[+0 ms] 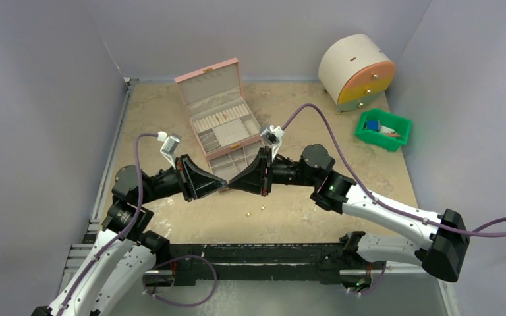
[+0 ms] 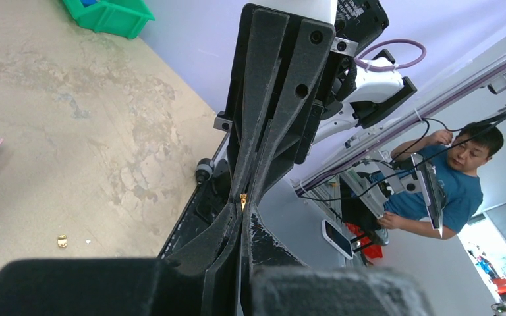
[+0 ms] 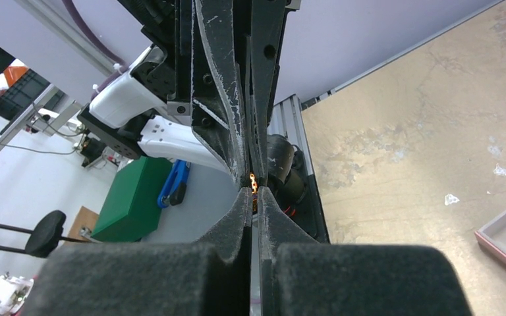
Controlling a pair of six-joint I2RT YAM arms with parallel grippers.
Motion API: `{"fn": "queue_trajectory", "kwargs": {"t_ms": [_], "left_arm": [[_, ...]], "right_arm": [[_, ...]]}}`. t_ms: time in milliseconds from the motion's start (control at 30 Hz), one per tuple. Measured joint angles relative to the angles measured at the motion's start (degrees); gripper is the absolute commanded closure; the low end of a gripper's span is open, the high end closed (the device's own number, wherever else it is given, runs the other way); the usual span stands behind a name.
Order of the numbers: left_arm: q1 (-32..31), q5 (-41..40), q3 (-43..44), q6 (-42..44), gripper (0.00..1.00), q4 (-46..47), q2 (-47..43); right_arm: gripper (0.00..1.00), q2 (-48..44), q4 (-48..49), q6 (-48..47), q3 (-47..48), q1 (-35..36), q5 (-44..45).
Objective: Organize the mixed jewelry
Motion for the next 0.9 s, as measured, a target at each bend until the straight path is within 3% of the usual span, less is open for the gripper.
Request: {"fn": "queue_trajectory", "kwargs": {"t_ms": [133,267,533,700,900], "left_arm": [[0.0,0.0,0.0,0.07,1.0,-0.13,0.02],[-0.02,-1.55,1.16,2.29,0.67,-3.65,0.11],[0.0,-18.58,7.76,11.61,0.41,-21.09,-1.4],[0.0,-28.59,10.16,15.37,0.31,-27.89,-3.26],[0.0,-34.42,10.95,18.05,0.24,-31.76,-3.06]], "right_arm": [[1.0,0.0,0.02,-0.02,-0.11,0.0,0.02],[1.0,0.0,-0.44,-0.57,-0.17,0.0,0.68],[1.0,0.44,-11.43,-7.17,2.97,0.0,9.7],[1.0,6.51,-21.03,-13.18,12.68,0.02,21.59],[1.0,18.84,-29.03,-21.09,24.44,-0.09,36.02]]}}
